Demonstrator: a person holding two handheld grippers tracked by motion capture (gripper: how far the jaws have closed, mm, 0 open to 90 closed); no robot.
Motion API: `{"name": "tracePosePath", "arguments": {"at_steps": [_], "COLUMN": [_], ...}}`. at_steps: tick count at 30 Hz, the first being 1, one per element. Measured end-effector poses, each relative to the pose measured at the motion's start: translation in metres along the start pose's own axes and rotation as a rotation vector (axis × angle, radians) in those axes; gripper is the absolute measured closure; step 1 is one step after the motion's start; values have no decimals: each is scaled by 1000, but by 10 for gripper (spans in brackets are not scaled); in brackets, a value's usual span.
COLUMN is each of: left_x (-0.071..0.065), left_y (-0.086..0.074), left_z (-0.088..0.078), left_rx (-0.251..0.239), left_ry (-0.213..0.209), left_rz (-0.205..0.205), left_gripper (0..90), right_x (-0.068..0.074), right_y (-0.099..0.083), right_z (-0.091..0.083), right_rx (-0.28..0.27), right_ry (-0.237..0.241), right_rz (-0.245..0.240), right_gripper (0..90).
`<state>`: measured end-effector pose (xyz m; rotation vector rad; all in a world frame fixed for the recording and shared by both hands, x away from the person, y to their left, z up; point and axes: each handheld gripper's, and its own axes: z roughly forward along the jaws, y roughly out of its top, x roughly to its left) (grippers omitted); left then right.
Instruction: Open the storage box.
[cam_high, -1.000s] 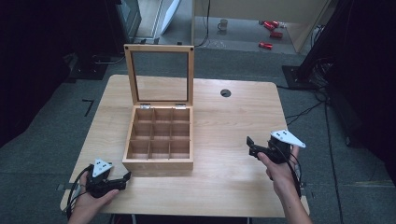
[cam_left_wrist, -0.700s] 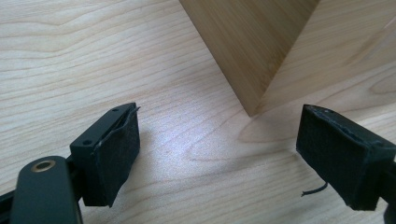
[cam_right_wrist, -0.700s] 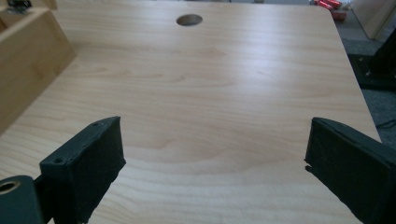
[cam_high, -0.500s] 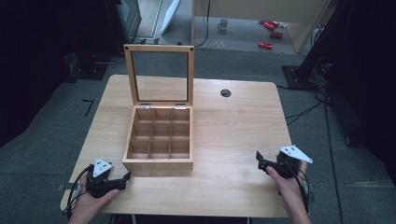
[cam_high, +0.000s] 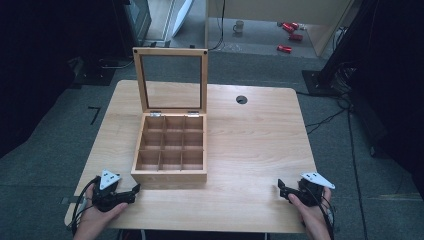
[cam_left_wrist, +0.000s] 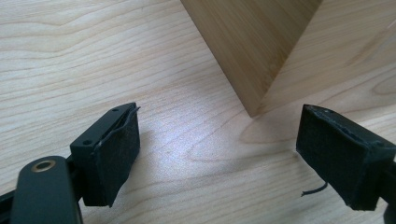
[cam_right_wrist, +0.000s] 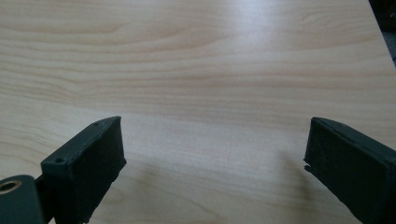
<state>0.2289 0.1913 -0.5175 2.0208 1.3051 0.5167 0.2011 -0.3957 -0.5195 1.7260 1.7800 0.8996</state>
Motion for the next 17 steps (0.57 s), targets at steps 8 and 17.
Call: {"name": "tracePosePath", "arguments": {"at_steps": [8,17], "left_x": [0,0], "left_y": [0,0], "left_z": [0,1], "left_rx": [-2,1], "left_ry": [-1,25], "left_rz": [-4,-10], "left_gripper": [141,141], "right_x": [2,2], "right_y": [-6,-6], "right_z": [3,4], "right_rx": [45,55], "right_ry": [-41,-20], "right_rz": [-55,-69], "right_gripper": [43,21]}}
